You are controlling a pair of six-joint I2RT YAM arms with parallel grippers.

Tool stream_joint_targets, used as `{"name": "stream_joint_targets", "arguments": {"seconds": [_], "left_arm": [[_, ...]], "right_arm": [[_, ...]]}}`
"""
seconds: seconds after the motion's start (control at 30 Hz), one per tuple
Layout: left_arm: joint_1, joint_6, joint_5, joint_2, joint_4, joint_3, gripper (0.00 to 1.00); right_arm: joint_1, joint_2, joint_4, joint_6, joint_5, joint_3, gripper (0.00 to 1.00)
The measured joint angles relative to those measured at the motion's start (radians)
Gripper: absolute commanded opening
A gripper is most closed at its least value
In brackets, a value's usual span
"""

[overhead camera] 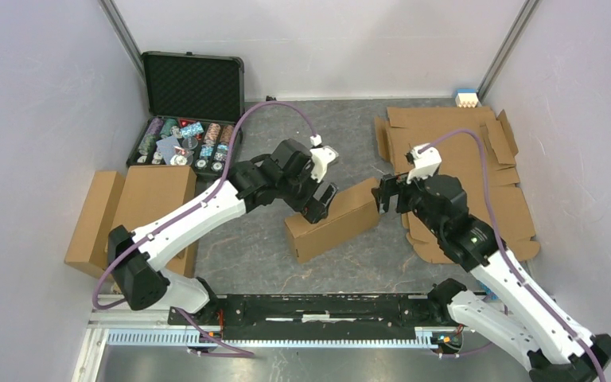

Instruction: Fold the paper box

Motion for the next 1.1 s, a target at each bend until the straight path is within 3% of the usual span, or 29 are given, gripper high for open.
{"name": "stream_joint_targets", "arguments": {"seconds": [0.2,0.6,0.83,1.1], "left_arm": [[-0.042,0.067,0.018,0.094,-0.014,0.082,0.95],[-0.081,0.071,0.051,0.112,-0.022,0.095,0.92],[-0.090,0.063,0.053,0.111,-0.008,0.096,0.98],[-0.090,0.055,0.086,0.041,0.073,0.074,0.97]], "right_arm": [[0.000,-0.093,0.001,-0.002,0.032,-0.010,0.98],[0.000,-0.074,0.005,-0.009,0.032,-0.015,0.98],[0.000,-0.072,0.021,-0.007,0.008,-0.080,0.98],[-0.002,0.033,0.093,0.010,-0.055,-0.110,0.98]]}}
